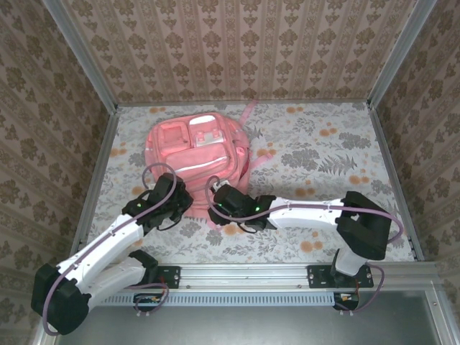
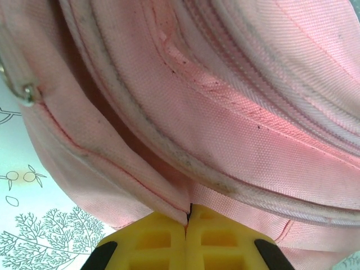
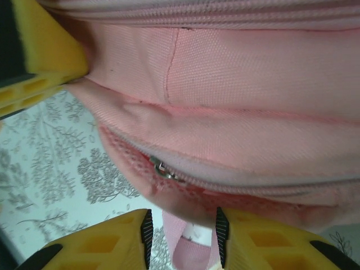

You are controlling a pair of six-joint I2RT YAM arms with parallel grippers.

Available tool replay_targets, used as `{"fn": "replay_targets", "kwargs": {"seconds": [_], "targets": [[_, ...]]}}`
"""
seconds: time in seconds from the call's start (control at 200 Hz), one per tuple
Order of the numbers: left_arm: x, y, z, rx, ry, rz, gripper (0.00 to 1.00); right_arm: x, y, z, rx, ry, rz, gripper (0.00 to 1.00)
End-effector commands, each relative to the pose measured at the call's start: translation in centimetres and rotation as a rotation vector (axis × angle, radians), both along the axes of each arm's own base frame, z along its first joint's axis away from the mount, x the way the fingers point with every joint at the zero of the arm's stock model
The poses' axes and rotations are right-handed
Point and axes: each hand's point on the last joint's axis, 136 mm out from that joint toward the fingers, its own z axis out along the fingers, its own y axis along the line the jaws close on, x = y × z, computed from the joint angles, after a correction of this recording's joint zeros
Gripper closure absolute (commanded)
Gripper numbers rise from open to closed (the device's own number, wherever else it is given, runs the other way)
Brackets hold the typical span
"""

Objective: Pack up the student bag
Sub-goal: Zip the student bag at the top-center of the table.

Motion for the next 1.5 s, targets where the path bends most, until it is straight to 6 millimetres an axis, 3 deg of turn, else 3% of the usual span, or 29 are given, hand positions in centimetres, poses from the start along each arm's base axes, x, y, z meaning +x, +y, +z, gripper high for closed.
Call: {"fn": "replay_targets", "kwargs": {"seconds": [0.0, 0.18, 0.385, 0.57, 0.62, 0.93, 1.115, 1.25, 1.35, 1.495], "targets": [[1.4, -1.3, 2.7, -0.067, -0.064, 0.017, 1.00, 1.6, 0.8, 0.4, -0.006, -0.078, -0.037, 0.61], [1.2, -1.5, 2.7, -0.060, -0.054, 0.009, 1.00, 2.7, 1.2, 0.3, -0.027, -0.128, -0.056, 0.60], [0.9, -2.0, 2.0, -0.070, -0.034, 0.010, 1.00, 3.9, 1.8, 0.3, -0.030, -0.163, -0.084, 0.66], [0.9, -1.9, 2.5, -0.058, -0.043, 0.010, 1.00, 4.3, 1.3, 0.1, -0.067, -0.176, -0.105, 0.92], [0.8, -1.5, 2.5, -0.046, -0.046, 0.017, 1.00, 4.4, 0.6, 0.5, -0.076, -0.186, -0.122, 1.00], [-0.2, 1.9, 1.8, 0.027, -0.038, 0.075, 1.00, 5.8, -6.9, 1.8, -0.089, -0.176, -0.282, 1.00], [-0.7, 3.8, 1.5, 0.037, -0.042, 0.108, 1.00, 7.4, -11.2, 1.1, -0.103, -0.142, -0.369, 1.00], [-0.9, 5.2, 1.4, 0.063, -0.036, 0.114, 1.00, 8.8, -12.9, 0.2, -0.125, -0.122, -0.388, 1.00], [-0.9, 6.5, 1.4, 0.080, -0.030, 0.131, 1.00, 9.3, -12.5, -0.6, -0.110, -0.077, -0.349, 1.00], [-0.5, 6.6, 1.6, 0.055, -0.039, 0.112, 1.00, 8.2, -7.5, 0.8, 0.086, 0.045, -0.179, 1.00]]}}
